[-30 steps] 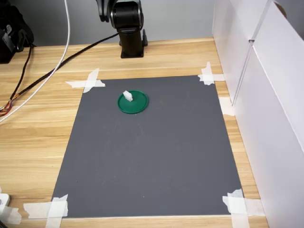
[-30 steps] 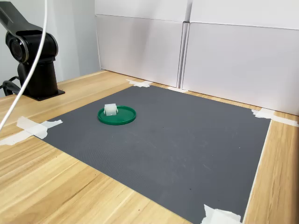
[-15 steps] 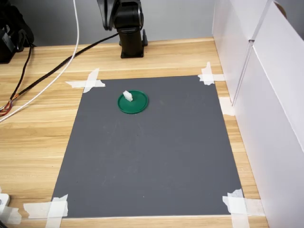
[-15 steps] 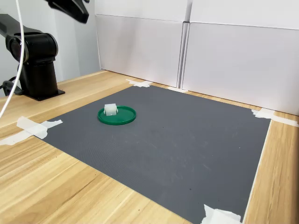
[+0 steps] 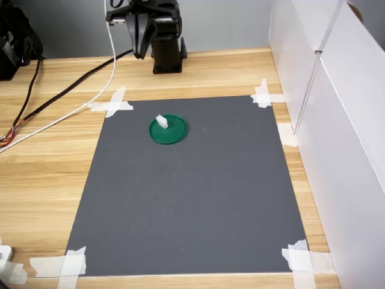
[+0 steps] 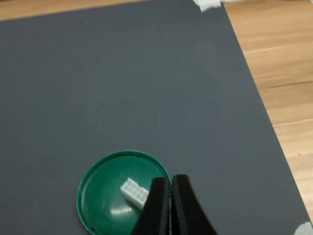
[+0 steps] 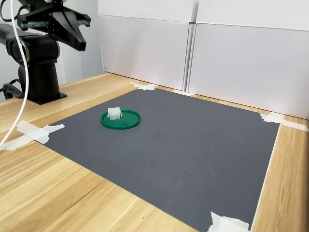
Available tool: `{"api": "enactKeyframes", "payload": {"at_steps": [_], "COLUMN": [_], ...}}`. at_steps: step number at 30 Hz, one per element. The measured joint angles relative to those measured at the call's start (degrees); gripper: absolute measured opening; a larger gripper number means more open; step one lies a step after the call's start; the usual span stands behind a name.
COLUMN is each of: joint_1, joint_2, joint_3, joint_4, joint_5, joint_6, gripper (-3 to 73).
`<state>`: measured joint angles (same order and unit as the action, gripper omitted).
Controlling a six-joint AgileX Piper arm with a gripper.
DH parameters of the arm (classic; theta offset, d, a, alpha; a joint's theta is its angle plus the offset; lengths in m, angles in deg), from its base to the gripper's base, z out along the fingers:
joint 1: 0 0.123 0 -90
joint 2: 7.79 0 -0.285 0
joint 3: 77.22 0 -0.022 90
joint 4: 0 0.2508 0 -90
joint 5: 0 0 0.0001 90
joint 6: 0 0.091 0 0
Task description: Grasp a white terminal and put it in the green lid.
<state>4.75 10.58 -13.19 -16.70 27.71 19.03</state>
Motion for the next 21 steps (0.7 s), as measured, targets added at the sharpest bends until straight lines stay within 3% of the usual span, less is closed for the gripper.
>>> {"api": "enactKeyframes", "payload": {"at_steps": [21], "joint_1": [0.0], "joint_2": [-6.6], "joint_3": [2.5], "joint_4": [-0.7], "joint_5": [1.5], "joint_6": [0.0], "gripper": [-2.0]}}
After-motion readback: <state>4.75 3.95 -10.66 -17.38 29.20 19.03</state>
